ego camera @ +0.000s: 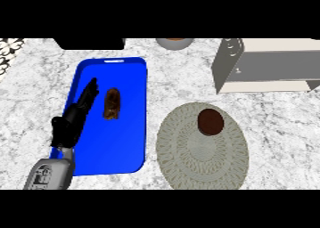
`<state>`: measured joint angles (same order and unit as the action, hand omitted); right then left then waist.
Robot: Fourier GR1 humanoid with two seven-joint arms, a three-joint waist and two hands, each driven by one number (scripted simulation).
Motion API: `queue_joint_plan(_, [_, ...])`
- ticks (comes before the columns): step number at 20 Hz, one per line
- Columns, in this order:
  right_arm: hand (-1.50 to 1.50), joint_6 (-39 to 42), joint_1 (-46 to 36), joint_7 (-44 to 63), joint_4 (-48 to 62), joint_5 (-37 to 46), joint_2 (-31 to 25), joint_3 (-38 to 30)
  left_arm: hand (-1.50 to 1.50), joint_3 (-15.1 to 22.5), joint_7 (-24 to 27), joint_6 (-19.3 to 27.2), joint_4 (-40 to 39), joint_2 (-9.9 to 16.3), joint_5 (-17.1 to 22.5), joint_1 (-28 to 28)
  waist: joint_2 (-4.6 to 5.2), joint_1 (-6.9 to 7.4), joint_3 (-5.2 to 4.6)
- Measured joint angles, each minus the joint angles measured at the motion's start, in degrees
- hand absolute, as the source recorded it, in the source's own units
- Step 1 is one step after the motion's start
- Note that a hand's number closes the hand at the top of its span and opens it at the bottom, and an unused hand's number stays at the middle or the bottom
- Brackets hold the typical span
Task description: Pick the squash from the placemat and place it in the tiered shelf
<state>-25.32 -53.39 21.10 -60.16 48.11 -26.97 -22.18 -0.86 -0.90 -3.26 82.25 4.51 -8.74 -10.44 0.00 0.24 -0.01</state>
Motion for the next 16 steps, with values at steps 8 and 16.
queue_joint_plan(8, [-1.50, 4.3, -0.4, -1.8, -2.4, -9.0, -1.3, -1.8, 0.00, 1.1, -1.3, 0.8, 1.3, -1.1, -0.7, 0.3, -0.04, 0.00, 0.01])
queue_joint_plan(16, [-1.50, 1.8, -2.7, 1.8, -8.4, -16.2, -3.1, -7.9, 0.00, 1.1, -0.4, 1.4, 0.5, -1.4, -1.2, 0.5, -0.10, -0.38, -0.01])
